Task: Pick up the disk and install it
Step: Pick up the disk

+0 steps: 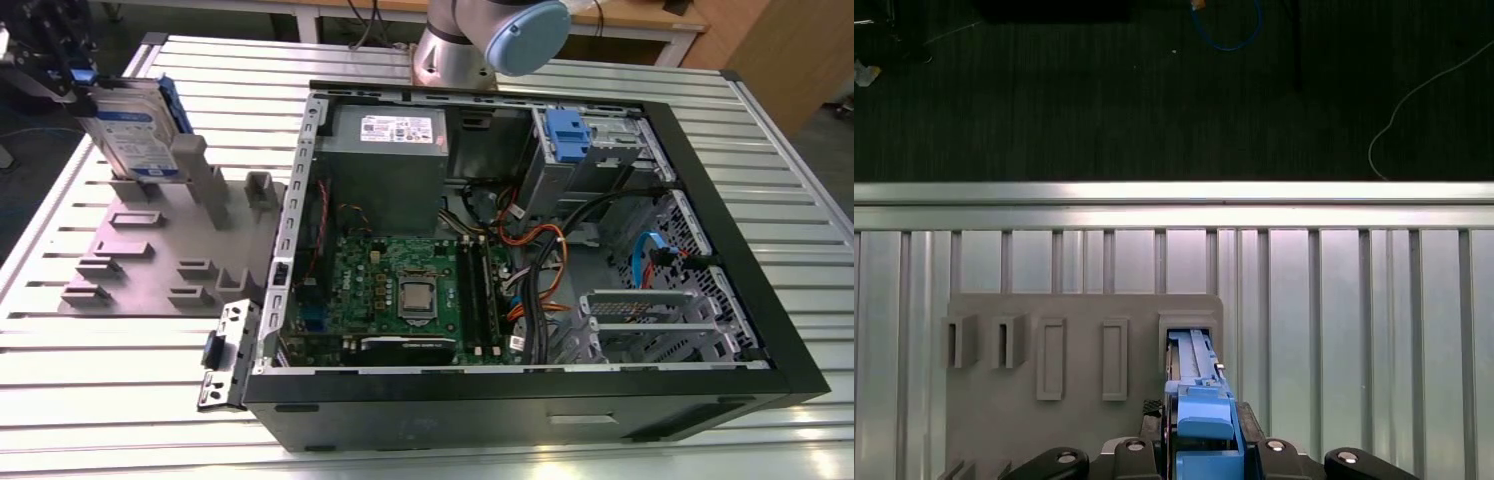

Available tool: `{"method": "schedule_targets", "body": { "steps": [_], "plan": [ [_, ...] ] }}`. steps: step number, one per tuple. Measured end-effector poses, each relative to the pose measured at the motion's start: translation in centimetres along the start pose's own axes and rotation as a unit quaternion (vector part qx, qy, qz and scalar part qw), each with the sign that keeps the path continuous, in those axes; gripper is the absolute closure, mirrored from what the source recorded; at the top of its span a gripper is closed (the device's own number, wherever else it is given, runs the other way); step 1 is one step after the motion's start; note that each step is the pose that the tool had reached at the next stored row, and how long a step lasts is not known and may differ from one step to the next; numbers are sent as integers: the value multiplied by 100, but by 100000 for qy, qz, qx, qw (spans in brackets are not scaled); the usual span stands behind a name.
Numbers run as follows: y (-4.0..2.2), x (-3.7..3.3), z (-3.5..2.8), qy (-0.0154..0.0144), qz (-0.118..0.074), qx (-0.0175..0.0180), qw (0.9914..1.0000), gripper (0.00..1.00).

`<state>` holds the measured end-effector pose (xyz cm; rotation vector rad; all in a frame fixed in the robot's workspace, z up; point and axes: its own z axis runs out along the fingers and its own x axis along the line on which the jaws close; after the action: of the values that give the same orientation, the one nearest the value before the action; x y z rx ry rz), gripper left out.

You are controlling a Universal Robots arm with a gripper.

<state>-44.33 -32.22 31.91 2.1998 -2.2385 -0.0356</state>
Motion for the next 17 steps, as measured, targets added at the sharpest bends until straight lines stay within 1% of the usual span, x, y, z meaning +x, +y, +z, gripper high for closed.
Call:
{"method": "schedule_targets", "body": {
  "steps": [17],
  "plan": [
    [1, -1, -41, -1, -1, 4, 100000, 64]
  ]
}}
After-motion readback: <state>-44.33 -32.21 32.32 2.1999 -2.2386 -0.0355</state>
